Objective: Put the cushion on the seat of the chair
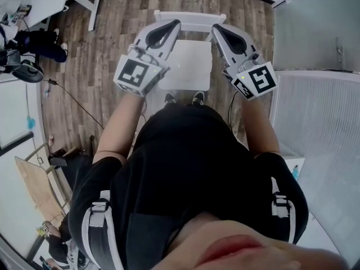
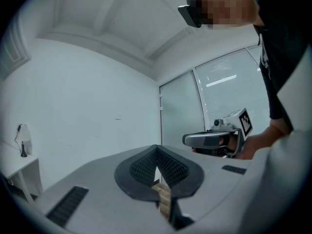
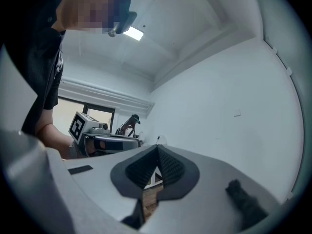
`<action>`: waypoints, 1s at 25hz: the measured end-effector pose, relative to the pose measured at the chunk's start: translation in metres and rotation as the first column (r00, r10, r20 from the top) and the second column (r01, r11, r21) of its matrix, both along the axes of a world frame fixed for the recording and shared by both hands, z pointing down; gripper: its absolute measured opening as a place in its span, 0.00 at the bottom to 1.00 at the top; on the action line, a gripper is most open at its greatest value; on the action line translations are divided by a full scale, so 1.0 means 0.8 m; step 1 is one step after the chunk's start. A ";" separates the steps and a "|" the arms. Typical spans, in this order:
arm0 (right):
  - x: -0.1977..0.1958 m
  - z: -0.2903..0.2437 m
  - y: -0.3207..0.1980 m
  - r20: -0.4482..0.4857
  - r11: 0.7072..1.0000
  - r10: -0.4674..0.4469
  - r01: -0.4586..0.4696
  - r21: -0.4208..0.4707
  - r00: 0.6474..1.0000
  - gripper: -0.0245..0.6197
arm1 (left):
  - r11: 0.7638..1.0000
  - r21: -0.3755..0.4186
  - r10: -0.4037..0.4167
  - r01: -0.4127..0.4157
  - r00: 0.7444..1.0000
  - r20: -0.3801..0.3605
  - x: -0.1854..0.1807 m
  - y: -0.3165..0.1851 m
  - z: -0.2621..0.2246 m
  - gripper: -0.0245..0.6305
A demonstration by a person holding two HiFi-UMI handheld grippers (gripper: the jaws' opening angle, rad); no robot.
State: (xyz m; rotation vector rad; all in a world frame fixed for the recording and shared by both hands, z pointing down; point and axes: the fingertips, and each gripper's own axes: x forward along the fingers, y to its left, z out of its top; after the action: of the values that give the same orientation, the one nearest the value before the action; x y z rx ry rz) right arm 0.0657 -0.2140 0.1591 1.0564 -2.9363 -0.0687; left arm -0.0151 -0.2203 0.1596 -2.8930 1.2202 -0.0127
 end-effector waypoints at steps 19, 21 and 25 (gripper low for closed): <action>-0.003 0.010 0.005 -0.009 1.000 0.000 0.000 -0.008 1.000 0.06 | 1.000 -0.009 0.008 -0.008 1.000 0.010 -0.005 0.008 0.009 0.05; -0.003 0.010 0.005 -0.011 1.000 0.006 -0.006 -0.012 1.000 0.06 | 1.000 -0.010 0.008 -0.008 1.000 0.011 -0.007 0.007 0.009 0.05; 0.000 0.012 0.006 -0.013 1.000 0.015 -0.015 -0.016 1.000 0.06 | 1.000 -0.010 0.011 -0.011 1.000 0.008 -0.006 0.007 0.009 0.05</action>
State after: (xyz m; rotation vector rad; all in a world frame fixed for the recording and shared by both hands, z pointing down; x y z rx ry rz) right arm 0.0654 -0.2096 0.1684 1.0712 -2.9126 -0.0516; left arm -0.0200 -0.2144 0.1665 -2.9051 1.2068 -0.0313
